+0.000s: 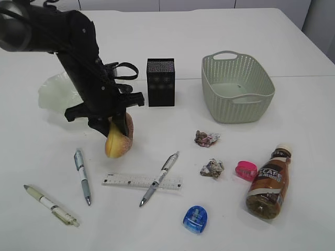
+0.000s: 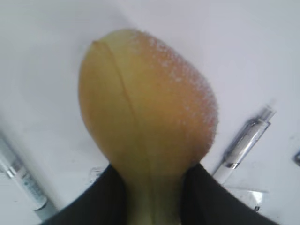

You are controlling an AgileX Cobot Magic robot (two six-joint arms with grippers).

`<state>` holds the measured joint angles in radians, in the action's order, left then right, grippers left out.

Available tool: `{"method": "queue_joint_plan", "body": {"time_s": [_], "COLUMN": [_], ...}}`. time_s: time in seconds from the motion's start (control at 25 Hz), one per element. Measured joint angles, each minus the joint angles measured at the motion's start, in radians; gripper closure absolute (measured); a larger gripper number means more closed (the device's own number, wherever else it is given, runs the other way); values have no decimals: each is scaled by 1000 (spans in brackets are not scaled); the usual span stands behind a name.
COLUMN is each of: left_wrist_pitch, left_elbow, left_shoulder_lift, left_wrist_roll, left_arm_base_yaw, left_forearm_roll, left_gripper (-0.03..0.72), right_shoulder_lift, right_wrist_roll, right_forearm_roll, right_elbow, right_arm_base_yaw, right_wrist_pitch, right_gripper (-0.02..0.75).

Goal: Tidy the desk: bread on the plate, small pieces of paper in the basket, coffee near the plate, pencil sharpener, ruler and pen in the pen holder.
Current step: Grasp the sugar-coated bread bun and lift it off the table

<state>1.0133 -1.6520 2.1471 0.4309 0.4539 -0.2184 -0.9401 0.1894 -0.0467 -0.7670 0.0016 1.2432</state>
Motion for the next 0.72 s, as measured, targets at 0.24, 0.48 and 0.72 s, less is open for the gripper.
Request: {"method": "queue_joint_plan", "body": {"time_s": [0.24,0.48,0.72], "left_wrist_pitch": [173,204,206], "left_elbow": [-114,-198,-211], "left_shoulder_lift": [4,5,5], "left_wrist_roll": [-40,-88,-113], "left_arm_base_yaw": [0,0,0], "left_forearm_roll": [119,172,174], "left_gripper": [495,495,494], "right_shoulder_lift": [0,0,0], "right_wrist_roll": [0,0,0], "right_forearm_roll": [0,0,0], "right_elbow": [0,0,0], "right_arm_base_yaw": [0,0,0], "right_wrist_pitch": [0,0,-2], "right_gripper": [164,164,164]}}
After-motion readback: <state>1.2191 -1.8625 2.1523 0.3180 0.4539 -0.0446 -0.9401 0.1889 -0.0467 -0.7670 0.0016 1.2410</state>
